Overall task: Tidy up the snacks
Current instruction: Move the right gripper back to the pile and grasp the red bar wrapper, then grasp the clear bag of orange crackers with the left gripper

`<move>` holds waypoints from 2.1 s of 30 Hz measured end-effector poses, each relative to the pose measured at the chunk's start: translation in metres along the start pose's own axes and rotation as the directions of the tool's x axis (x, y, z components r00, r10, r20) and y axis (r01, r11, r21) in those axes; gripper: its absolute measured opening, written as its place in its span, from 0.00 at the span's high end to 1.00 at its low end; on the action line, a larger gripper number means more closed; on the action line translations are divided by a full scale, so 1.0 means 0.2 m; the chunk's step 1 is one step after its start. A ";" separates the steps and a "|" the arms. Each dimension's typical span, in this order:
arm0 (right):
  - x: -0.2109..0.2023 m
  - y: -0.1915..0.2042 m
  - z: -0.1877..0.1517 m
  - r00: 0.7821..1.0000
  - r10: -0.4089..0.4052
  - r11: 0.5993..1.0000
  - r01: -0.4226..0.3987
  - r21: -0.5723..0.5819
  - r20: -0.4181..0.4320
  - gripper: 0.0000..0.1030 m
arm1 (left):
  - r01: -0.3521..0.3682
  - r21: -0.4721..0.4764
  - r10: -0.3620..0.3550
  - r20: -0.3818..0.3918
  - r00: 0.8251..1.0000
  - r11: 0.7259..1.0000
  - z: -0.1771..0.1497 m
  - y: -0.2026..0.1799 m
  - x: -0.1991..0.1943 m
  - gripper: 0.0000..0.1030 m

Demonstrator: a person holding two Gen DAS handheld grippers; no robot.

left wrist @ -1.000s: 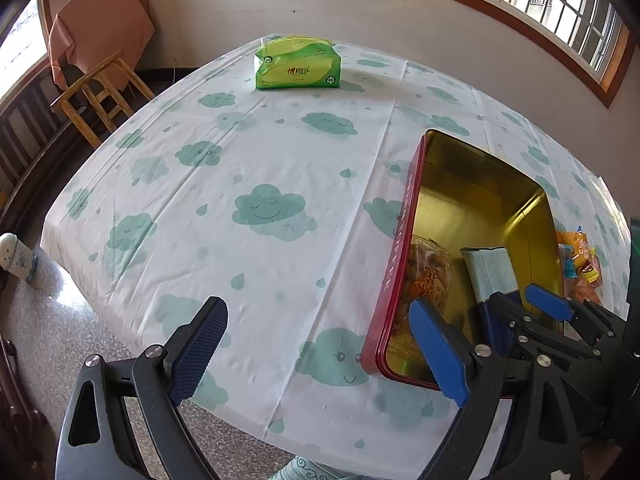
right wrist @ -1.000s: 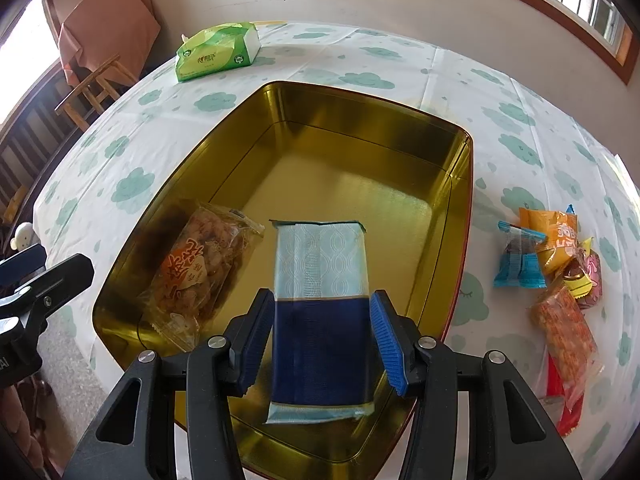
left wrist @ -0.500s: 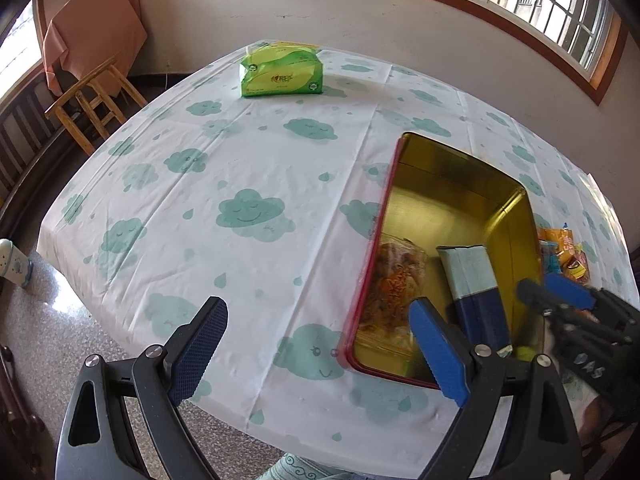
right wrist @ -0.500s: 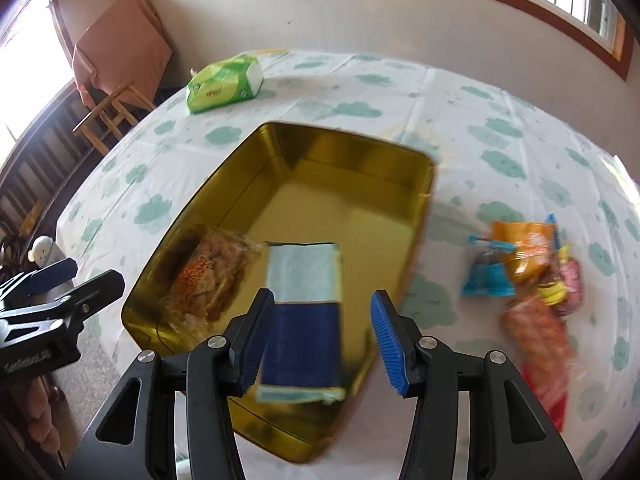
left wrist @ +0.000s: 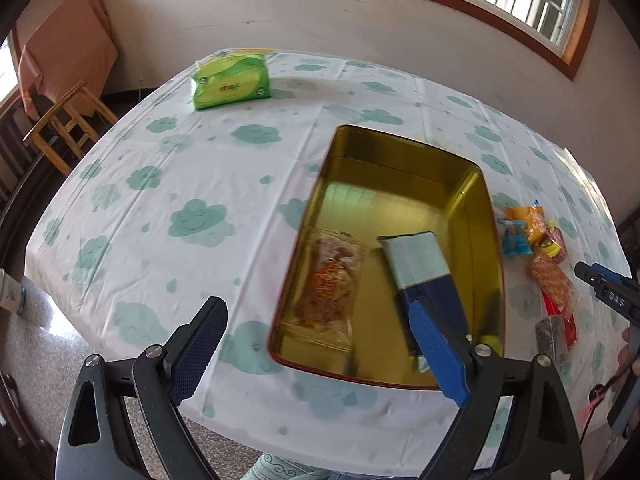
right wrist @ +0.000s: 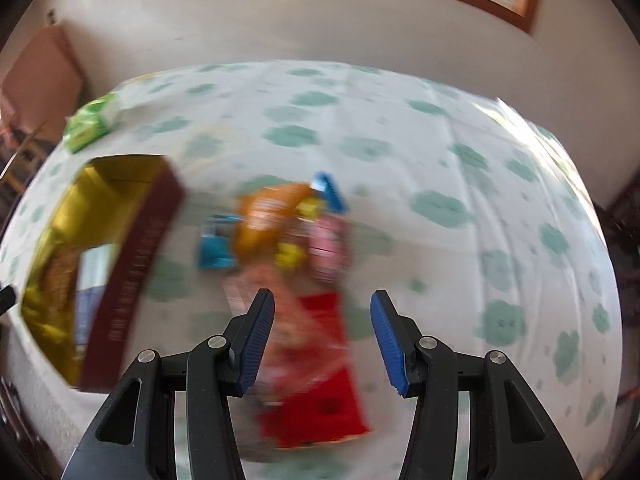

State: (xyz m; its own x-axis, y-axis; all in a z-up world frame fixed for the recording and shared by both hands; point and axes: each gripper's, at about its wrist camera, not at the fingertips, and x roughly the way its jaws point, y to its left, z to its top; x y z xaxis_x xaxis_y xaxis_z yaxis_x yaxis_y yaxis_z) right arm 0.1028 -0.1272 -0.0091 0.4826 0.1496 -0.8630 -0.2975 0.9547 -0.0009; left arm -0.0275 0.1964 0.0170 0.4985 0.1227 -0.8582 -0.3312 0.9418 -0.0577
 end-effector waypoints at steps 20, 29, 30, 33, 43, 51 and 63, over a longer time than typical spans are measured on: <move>0.13 0.01 -0.22 0.989 0.118 0.990 -0.125 -0.063 -0.092 0.47 | 0.076 0.139 -0.071 -0.039 0.997 0.987 -0.05 -0.38 -0.01 0.12; 0.17 -0.03 -0.20 0.980 0.169 0.981 -0.177 -0.076 -0.107 0.43 | 0.110 0.218 -0.093 -0.088 0.992 0.970 -0.14 -0.58 0.01 0.12; 0.18 -0.03 -0.20 0.980 0.167 0.981 -0.176 -0.080 -0.110 0.43 | 0.114 0.225 -0.095 -0.095 0.991 0.968 -0.15 -0.61 0.02 0.12; 0.19 0.00 -0.19 0.982 0.140 0.980 -0.155 -0.123 -0.129 0.43 | 0.115 0.236 -0.092 -0.106 0.990 0.965 -0.16 -0.66 0.03 0.12; 0.16 -0.06 -0.25 0.990 0.122 0.980 -0.131 -0.147 -0.068 0.56 | 0.115 0.257 -0.090 -0.108 0.990 0.960 -0.13 -0.80 0.08 0.12; 0.17 -0.28 -0.26 0.999 -0.004 1.000 0.004 -0.009 0.043 0.56 | 0.129 0.291 -0.107 -0.088 0.990 0.948 -0.08 -0.94 0.12 0.12; 0.21 -0.48 -0.25 0.985 -0.099 0.990 0.083 0.110 0.144 0.55 | 0.172 0.284 -0.121 -0.189 0.975 0.943 0.05 -1.11 0.35 0.29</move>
State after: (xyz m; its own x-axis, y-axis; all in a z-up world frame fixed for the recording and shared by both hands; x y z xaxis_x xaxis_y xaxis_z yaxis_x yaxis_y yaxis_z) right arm 0.1101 -0.2255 -0.0712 0.6233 0.0899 -0.7768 -0.1639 0.9863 -0.0174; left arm 0.0887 -0.0015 -0.0243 0.3747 -0.0529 -0.9256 0.0007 0.9984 -0.0568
